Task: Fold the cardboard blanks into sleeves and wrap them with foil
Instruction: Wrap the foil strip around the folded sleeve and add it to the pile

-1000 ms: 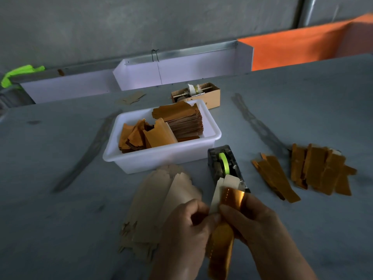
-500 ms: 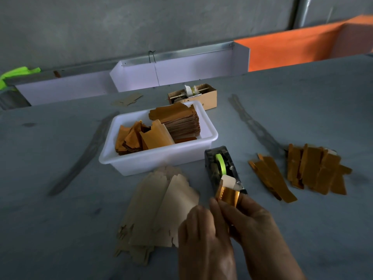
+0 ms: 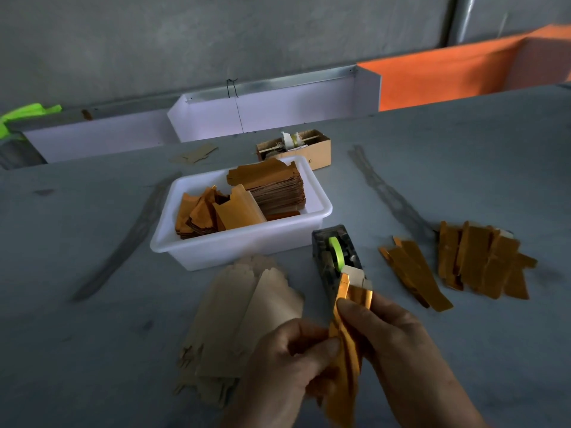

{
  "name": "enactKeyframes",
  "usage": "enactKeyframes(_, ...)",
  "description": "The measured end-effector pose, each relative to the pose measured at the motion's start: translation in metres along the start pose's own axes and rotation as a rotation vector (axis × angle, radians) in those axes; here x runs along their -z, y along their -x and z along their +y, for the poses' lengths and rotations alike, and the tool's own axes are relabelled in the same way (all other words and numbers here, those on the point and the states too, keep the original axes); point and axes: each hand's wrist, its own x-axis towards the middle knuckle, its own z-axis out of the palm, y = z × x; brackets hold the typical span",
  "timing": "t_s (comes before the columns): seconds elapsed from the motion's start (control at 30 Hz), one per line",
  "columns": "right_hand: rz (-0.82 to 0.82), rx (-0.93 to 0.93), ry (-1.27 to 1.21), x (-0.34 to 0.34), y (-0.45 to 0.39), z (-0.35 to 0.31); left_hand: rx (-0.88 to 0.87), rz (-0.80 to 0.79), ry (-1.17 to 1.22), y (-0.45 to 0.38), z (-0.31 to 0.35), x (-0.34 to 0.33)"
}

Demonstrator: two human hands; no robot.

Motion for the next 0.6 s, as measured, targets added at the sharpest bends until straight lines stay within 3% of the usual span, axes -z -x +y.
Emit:
enactKeyframes(0.07, -0.011, 0.045, 0.093, 0.0, 0.001, -0.005, 0.03, -0.045, 0.11, -0.001, 0.003, 0.002)
enactKeyframes(0.13, 0.026, 0.152, 0.262, 0.004, -0.002, -0.012, 0.064, 0.021, 0.175, -0.005, 0.003, 0.001)
enactKeyframes(0.27, 0.326, 0.296, 0.538, 0.035, -0.023, -0.023, 0.01, 0.218, 0.091, -0.009, 0.007, 0.0)
enactKeyframes(0.43, 0.207, 0.099, 0.638, 0.046, -0.045, -0.02, -0.015, 0.263, 0.051, -0.017, 0.006, -0.003)
enactKeyframes(0.6, 0.157, 0.069, 0.634, 0.041, -0.053, -0.009, 0.02, 0.208, 0.163, -0.023, 0.007, -0.012)
